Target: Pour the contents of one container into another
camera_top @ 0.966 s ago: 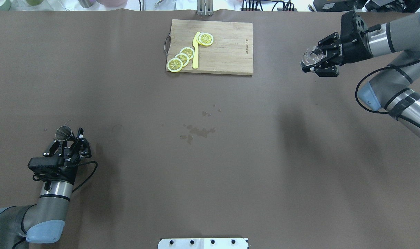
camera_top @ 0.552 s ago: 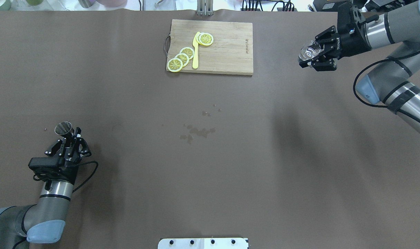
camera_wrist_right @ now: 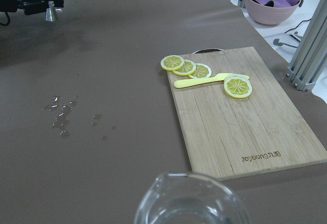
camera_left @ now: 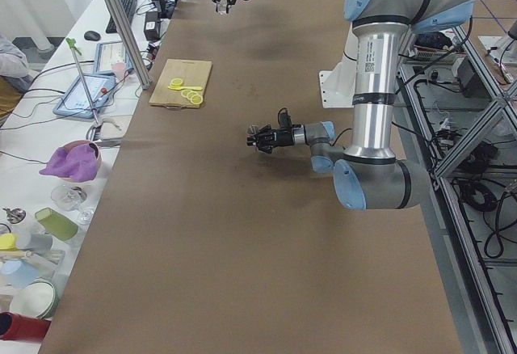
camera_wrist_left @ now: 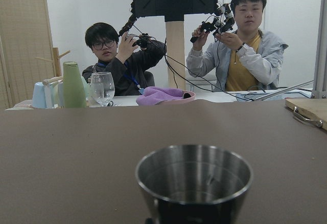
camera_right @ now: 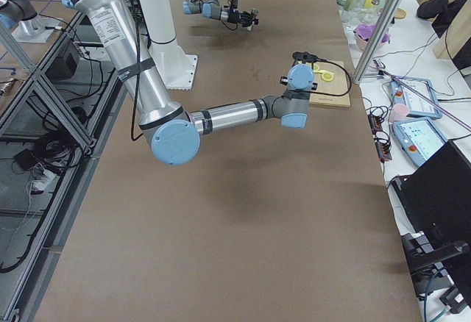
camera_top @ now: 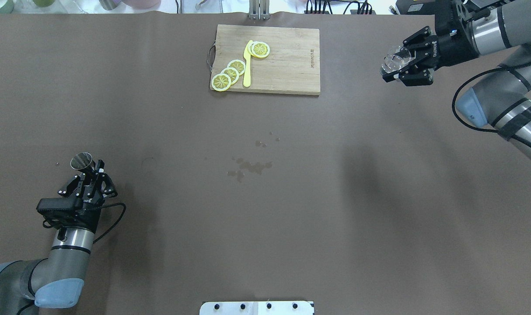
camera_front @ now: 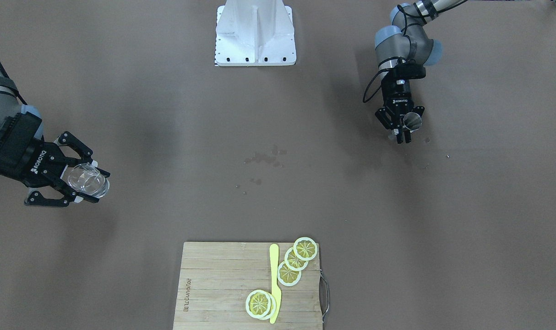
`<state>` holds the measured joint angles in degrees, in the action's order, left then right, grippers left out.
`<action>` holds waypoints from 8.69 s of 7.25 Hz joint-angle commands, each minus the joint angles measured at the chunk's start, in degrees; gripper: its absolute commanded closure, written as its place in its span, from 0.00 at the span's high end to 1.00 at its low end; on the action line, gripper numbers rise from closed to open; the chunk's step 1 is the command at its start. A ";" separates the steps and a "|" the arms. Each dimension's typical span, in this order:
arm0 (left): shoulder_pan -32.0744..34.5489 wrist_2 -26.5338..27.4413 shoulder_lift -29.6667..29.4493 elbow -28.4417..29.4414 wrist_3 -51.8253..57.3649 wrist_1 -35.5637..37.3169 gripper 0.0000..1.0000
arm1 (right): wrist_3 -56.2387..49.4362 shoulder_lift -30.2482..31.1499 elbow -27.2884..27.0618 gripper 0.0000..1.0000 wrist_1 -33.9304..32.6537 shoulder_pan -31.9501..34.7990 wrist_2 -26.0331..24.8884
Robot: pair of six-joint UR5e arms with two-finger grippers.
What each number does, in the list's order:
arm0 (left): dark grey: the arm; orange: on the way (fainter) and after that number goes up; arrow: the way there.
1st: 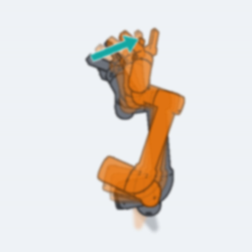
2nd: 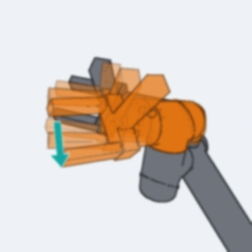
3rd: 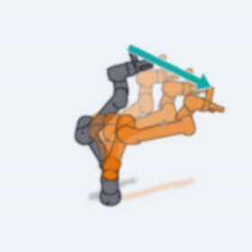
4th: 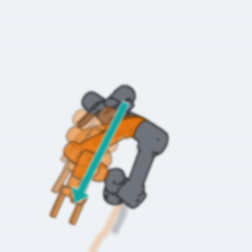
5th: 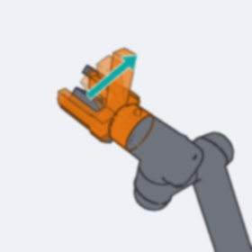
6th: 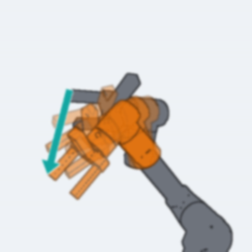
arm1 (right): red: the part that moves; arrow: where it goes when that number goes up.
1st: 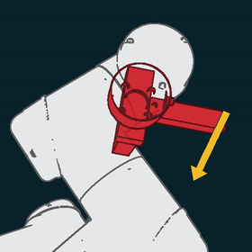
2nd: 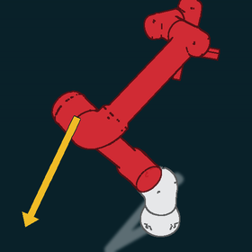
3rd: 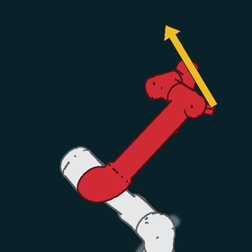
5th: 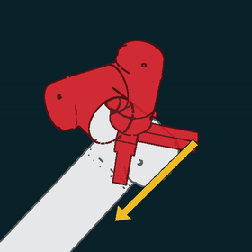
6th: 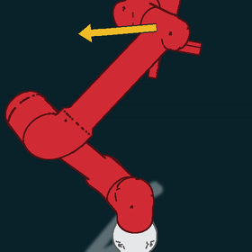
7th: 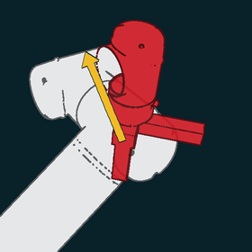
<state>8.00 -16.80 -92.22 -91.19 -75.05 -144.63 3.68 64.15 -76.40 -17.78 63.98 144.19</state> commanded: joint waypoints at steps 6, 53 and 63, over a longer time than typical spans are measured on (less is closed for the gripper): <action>13.48 -24.27 -21.39 -0.15 32.59 -0.04 0.00 | -0.51 2.38 -8.22 0.00 -7.06 6.31 3.70; 11.95 -37.34 -39.36 10.51 51.14 -13.13 0.00 | -45.86 -25.21 -25.03 0.00 -98.47 -14.85 -16.04; 12.04 -36.90 -39.09 10.25 51.05 -14.10 0.00 | -49.82 -32.33 -16.15 0.00 -105.08 -15.99 -18.33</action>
<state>20.04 -53.77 -131.31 -80.95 -23.99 -158.71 -45.96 32.62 -93.37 -122.09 47.97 125.93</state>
